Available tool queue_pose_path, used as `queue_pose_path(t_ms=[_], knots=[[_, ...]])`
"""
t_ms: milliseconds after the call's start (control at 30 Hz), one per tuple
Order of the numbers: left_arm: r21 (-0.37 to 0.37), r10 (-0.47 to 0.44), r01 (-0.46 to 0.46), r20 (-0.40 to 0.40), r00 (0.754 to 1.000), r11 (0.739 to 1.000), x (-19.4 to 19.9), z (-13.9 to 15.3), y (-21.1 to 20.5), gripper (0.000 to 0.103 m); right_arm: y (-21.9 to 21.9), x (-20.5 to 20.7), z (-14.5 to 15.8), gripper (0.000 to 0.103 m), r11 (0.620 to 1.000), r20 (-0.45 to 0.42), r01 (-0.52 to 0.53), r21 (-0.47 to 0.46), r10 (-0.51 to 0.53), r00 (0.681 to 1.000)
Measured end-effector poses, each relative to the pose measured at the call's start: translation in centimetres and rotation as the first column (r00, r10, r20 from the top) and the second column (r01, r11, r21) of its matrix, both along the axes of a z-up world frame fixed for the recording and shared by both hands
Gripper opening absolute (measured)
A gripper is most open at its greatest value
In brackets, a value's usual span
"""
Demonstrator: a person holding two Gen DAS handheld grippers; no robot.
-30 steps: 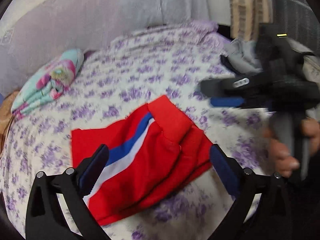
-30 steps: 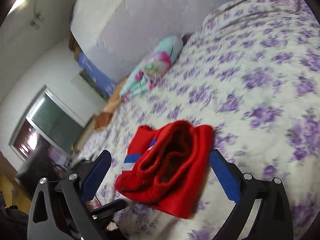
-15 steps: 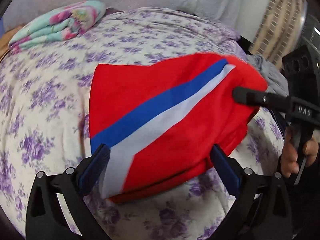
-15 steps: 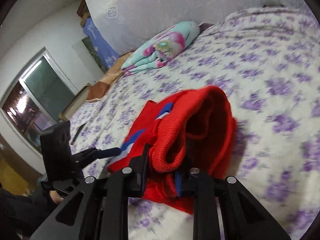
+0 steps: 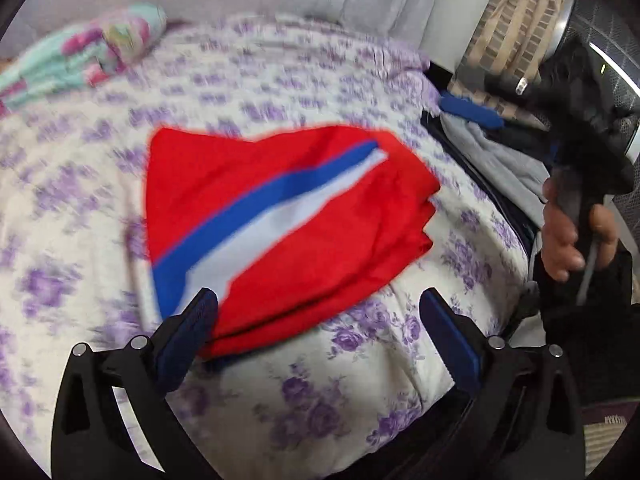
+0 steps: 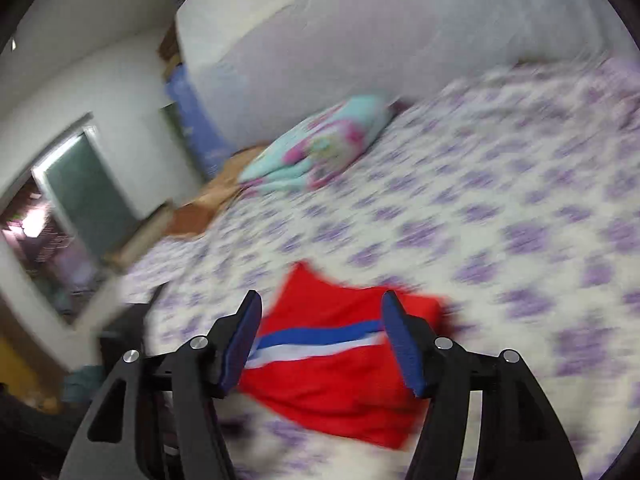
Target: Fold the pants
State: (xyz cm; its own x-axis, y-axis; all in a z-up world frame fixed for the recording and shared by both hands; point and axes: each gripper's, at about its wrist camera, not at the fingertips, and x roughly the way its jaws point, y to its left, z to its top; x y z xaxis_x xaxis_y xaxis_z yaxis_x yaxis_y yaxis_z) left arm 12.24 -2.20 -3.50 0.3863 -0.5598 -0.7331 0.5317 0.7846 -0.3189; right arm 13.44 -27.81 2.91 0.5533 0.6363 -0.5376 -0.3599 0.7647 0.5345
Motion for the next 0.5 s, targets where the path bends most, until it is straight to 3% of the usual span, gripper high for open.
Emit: queue_pose_path(t_ms=[67, 133, 200, 233, 267, 300, 333, 367, 433, 500], knots=[[-0.011, 0.005, -0.006, -0.07, 0.998, 1.0, 1.2, -2.0, -0.4, 0.098, 1.8, 1.9, -3.2, 0.062, 0.998, -0.107, -0.031, -0.055, 0.025, 0.994], [-0.04, -0.006, 0.003, -0.071, 0.997, 0.999, 1.0, -1.9, -0.1, 0.098, 1.7, 3.0, -7.5, 0.058, 0.992, -0.257, -0.007, -0.123, -0.025, 0.966], [-0.055, -0.016, 0.011, -0.089, 0.996, 0.998, 0.7, -1.7, 0.5, 0.098, 0.6, 2.6, -8.0, 0.046, 0.998, -0.223, -0.001, -0.064, -0.013, 0.975], [-0.083, -0.01, 0.001, -0.108, 0.994, 0.997, 0.6, -1.4, 1.3, 0.098, -0.4, 2.1, -7.5, 0.046, 0.999, -0.227, 0.012, -0.033, -0.019, 0.974], [-0.105, -0.003, -0.01, -0.121, 0.993, 0.994, 0.6, -1.0, 2.0, 0.098, -0.9, 1.6, -7.1, 0.053, 1.0, -0.228, 0.03, -0.008, -0.031, 0.973], [-0.133, 0.014, -0.031, -0.127, 0.992, 0.991, 0.7, -0.3, 3.0, 0.098, -2.1, 0.9, -6.2, 0.071, 0.998, -0.215, 0.05, 0.043, -0.04, 0.976], [-0.142, 0.03, -0.048, -0.121, 0.992, 0.989, 0.8, 0.2, 3.7, 0.098, -2.8, 0.6, -5.8, 0.081, 0.996, -0.193, 0.078, 0.04, -0.069, 0.979], [-0.149, 0.073, -0.089, -0.106, 0.992, 0.985, 1.5, 0.8, 5.0, 0.098, -3.7, 0.1, -5.1, 0.097, 0.992, -0.162, 0.126, 0.002, -0.124, 0.979], [-0.154, 0.142, -0.16, -0.124, 0.982, 0.975, 3.1, 0.9, 6.8, 0.098, -5.1, -0.2, -4.8, 0.1, 0.985, -0.133, 0.167, -0.038, -0.171, 0.976], [-0.216, 0.175, -0.229, -0.242, 0.954, 0.949, 5.8, -0.6, 8.7, 0.098, -6.2, 0.2, -5.9, 0.1, 0.985, -0.176, 0.17, -0.026, -0.172, 0.969]])
